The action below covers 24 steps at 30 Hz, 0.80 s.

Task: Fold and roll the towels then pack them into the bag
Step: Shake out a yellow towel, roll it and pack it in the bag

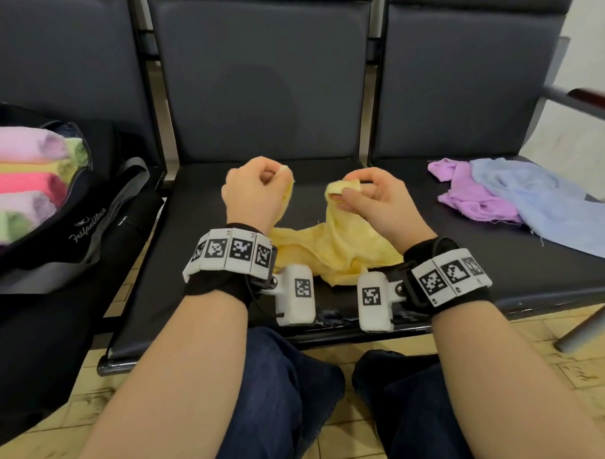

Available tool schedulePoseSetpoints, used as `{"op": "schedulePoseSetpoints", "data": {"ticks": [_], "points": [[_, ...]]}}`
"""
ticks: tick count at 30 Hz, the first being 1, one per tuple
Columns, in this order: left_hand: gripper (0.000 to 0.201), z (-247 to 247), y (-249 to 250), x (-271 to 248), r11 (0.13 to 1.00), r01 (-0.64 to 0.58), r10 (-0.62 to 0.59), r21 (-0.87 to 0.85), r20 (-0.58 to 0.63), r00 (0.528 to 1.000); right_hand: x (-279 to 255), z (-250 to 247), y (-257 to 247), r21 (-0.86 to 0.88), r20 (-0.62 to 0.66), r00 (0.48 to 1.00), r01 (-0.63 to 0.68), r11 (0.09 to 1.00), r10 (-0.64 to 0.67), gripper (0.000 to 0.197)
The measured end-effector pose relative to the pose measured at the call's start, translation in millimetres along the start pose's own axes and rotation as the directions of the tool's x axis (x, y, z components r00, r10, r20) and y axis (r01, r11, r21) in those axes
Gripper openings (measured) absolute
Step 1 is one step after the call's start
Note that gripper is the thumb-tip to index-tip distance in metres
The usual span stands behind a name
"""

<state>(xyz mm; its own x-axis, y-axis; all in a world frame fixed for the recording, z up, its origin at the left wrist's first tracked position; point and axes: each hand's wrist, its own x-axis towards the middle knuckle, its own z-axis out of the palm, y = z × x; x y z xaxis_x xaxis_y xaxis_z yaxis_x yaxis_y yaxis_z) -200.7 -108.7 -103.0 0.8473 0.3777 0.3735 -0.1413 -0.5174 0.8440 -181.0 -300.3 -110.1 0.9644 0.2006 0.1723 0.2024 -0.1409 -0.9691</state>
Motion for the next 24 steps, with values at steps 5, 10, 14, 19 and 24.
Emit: {"op": "schedulePoseSetpoints", "data": {"ticks": [5, 10, 14, 19, 24], "points": [[0.009, 10.4, 18.5, -11.6, 0.991, -0.036, 0.056, -0.128, 0.157, 0.986, -6.3, 4.3, -6.4, -0.008, 0.114, 0.993, 0.04, 0.999, -0.039, 0.025], [0.005, 10.0, 16.6, -11.4, 0.986, -0.042, 0.062, -0.164, 0.124, 0.99, -8.0, 4.0, -11.6, -0.126, 0.113, 0.985, 0.142, 0.982, -0.128, 0.009], [0.01, 6.3, 17.9, -10.7, 0.961, 0.035, 0.015, -0.273, 0.18, 0.984, -3.3, 1.6, -10.1, -0.217, 0.086, 0.963, 0.268, 0.939, -0.255, 0.011], [0.014, 3.9, 22.0, -16.0, 0.925, 0.124, 0.002, -0.36, 0.33, 0.944, -3.5, 2.9, -14.4, -0.036, 0.094, 0.971, 0.226, 0.974, -0.222, 0.007], [0.017, 4.3, 22.2, -16.9, 0.873, 0.243, -0.015, -0.423, 0.474, 0.88, -3.5, 1.8, -13.1, -0.046, 0.053, 0.978, 0.206, 0.978, -0.203, 0.01]]}}
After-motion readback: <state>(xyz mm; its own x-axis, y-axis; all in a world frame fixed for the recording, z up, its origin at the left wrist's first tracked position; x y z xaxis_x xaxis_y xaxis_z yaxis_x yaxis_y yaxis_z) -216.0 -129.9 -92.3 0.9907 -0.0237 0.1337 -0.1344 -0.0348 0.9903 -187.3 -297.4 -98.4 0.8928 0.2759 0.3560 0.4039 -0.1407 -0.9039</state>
